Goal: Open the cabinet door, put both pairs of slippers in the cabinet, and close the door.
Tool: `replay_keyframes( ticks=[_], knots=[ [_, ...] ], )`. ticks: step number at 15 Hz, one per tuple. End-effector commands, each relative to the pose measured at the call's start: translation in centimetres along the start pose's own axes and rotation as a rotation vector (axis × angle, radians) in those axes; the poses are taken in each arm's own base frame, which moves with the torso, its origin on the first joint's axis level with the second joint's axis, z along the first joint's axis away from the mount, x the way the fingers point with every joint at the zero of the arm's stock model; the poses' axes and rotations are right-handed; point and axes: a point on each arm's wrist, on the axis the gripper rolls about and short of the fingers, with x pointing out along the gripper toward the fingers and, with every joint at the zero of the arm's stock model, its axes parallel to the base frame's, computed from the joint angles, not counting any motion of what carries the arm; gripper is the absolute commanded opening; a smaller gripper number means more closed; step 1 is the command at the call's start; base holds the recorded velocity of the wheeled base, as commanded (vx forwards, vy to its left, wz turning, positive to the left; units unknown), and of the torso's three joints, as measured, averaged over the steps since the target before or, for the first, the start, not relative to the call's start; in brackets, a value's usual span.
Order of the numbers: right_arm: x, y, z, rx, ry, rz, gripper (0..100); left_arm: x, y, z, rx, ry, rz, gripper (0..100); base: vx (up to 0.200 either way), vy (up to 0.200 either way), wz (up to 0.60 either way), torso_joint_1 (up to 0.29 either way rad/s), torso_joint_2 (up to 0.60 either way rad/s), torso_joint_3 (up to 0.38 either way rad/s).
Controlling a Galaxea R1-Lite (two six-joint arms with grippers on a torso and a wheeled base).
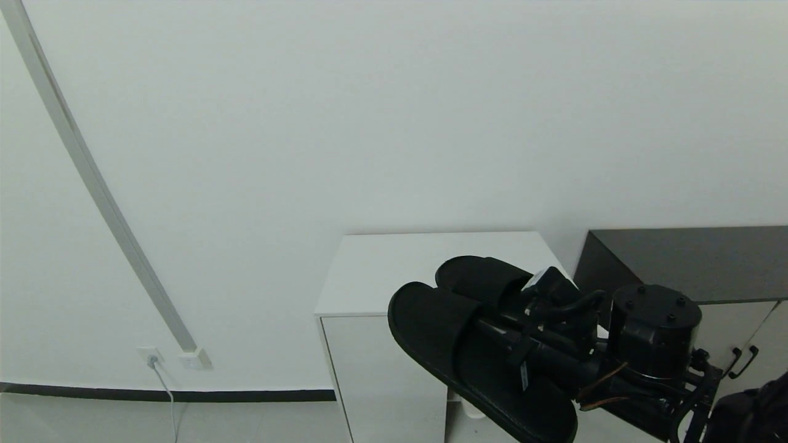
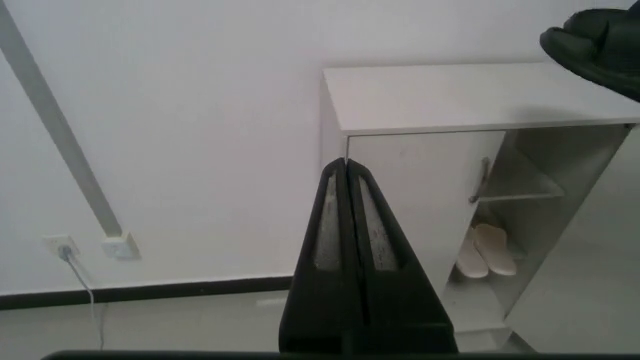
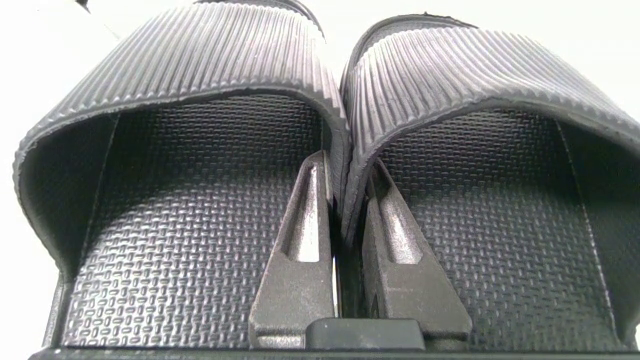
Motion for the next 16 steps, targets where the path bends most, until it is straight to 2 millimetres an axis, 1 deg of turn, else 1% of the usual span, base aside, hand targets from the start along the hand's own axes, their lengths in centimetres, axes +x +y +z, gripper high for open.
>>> replay_keyframes(
  ticks=[1,7,16],
  knots=[
    [0.06,0.06,-0.27,0.000,0.010,0.002,0,0.00,0.00,0.00,0.000,0.000,-0.001,0,0.000,-0.200,0.00,-0.002,0.00,0.007],
    [-0.09,0.10,-0.53,-0.003,0.005,0.003,0,0.00,0.00,0.00,0.000,0.000,-0.001,0,0.000,-0.200,0.00,0.003,0.00,0.005],
    [-0.38,0.22,-0.90,-0.014,0.018,0.008,0,0.00,0.00,0.00,0.002,0.000,-0.001,0,0.000,0.000,0.00,0.000,0.00,0.000]
  ],
)
